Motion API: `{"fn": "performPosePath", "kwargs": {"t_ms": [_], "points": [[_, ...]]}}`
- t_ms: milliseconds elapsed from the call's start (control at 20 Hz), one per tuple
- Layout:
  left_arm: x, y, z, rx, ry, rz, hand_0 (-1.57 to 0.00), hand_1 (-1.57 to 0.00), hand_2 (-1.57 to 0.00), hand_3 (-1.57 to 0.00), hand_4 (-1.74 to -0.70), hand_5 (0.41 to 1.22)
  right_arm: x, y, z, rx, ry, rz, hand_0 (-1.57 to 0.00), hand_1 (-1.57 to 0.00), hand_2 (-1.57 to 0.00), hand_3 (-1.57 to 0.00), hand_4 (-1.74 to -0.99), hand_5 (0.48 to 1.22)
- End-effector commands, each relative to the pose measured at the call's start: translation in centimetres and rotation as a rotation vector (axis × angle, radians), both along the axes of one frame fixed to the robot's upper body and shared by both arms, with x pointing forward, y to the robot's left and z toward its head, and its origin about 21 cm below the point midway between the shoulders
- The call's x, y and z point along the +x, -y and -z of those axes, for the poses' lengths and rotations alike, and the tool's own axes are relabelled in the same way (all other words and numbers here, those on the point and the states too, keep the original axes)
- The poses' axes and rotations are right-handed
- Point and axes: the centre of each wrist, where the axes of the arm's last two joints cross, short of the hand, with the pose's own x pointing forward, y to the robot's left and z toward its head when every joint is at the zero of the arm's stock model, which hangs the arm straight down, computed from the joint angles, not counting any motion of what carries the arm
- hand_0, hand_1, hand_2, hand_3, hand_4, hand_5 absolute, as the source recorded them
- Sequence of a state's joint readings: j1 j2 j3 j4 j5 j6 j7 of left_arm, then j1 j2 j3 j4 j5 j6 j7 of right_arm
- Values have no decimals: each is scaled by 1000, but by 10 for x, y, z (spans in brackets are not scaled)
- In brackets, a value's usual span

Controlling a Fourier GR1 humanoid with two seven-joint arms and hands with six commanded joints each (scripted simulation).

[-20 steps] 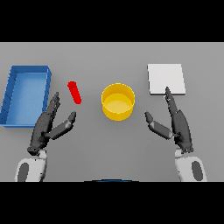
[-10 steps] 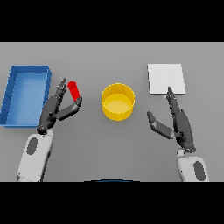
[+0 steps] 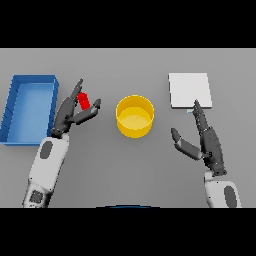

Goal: Pick up the red beaker and tilt it to pour out 1 green nut into yellow bowl. Pick up the yellow bowl and place it on the metallic measuring scale.

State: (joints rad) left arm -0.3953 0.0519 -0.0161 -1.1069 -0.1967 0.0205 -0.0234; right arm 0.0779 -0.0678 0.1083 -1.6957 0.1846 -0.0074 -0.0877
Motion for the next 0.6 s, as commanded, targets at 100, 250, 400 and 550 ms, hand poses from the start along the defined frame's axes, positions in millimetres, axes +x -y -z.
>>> {"fn": "performPosePath", "kwargs": {"t_ms": [100, 250, 400, 550], "points": [[5, 4, 8, -14, 7, -7, 1, 1, 1, 1, -1228, 687, 0, -1, 2, -2, -3, 3, 1, 1, 1, 1, -1242, 642], [12, 6, 17, -93, 31, -20, 1, 1, 1, 1, -1285, 708, 0, -4, -2, 9, 0, 7, 1, 1, 1, 1, -1246, 645], [18, 12, 20, -141, 40, -33, -81, -94, -157, -133, -1364, 761, 0, 1, -4, 4, -6, 15, 1, 1, 1, 1, -1242, 645], [20, 18, 23, -120, 48, -86, -551, -588, -662, -728, -1471, 943, -2, 1, 0, -3, -4, 19, 1, 1, 1, 1, -1237, 648]]}}
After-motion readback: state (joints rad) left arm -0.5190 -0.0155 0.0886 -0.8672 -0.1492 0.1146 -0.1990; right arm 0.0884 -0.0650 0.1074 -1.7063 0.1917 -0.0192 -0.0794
